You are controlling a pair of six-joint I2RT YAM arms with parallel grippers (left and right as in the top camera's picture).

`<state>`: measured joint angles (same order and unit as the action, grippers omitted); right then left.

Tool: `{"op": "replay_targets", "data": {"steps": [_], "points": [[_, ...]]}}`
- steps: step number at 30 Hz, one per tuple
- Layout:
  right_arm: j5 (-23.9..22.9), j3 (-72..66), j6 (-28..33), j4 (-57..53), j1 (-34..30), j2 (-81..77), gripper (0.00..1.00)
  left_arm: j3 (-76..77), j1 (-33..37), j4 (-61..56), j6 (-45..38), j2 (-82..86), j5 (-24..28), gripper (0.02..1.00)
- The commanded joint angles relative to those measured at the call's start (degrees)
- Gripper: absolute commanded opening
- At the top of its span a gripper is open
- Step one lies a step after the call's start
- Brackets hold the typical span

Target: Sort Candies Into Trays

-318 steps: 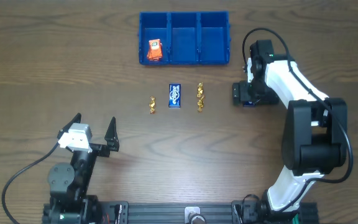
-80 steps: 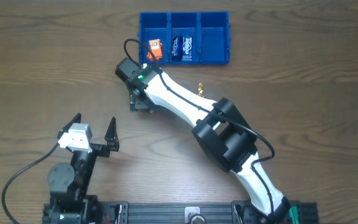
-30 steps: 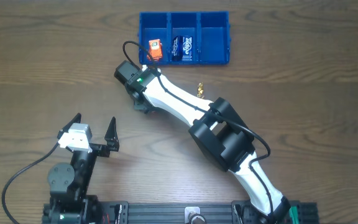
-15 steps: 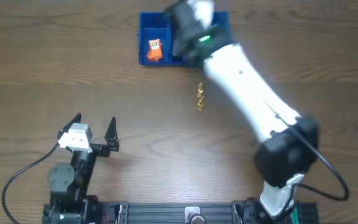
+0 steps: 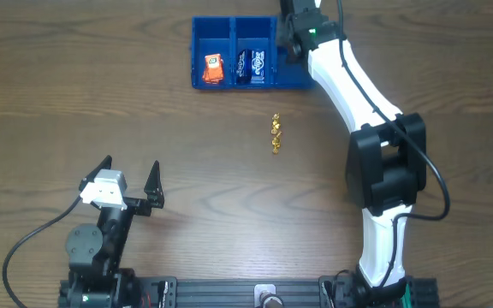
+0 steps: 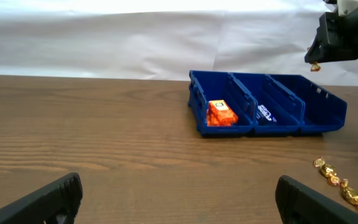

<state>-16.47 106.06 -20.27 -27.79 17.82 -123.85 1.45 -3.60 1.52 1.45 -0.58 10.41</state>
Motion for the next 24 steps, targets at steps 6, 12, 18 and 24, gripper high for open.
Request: {"op": "replay_targets", "data": {"steps": [6,12,18,24], "points": [[1.11,-0.24,1.09,2.64,-0.63,-0.52,0.183,-1.18,-0.17,1.81,-0.2,0.33,1.09,0.998],[1.14,-0.24,1.09,2.4,-0.2,-0.52,0.542,-1.18,-0.2,1.81,-0.2,0.33,1.09,0.998],[1.11,-0.22,1.07,-0.09,-0.2,4.37,0.669,-1.18,-0.2,1.81,-0.2,0.33,1.09,0.998],[1.09,-0.22,-0.63,-16.24,3.58,21.38,0.665,-1.18,-0.2,1.81,-0.2,0.33,1.09,0.998]]}}
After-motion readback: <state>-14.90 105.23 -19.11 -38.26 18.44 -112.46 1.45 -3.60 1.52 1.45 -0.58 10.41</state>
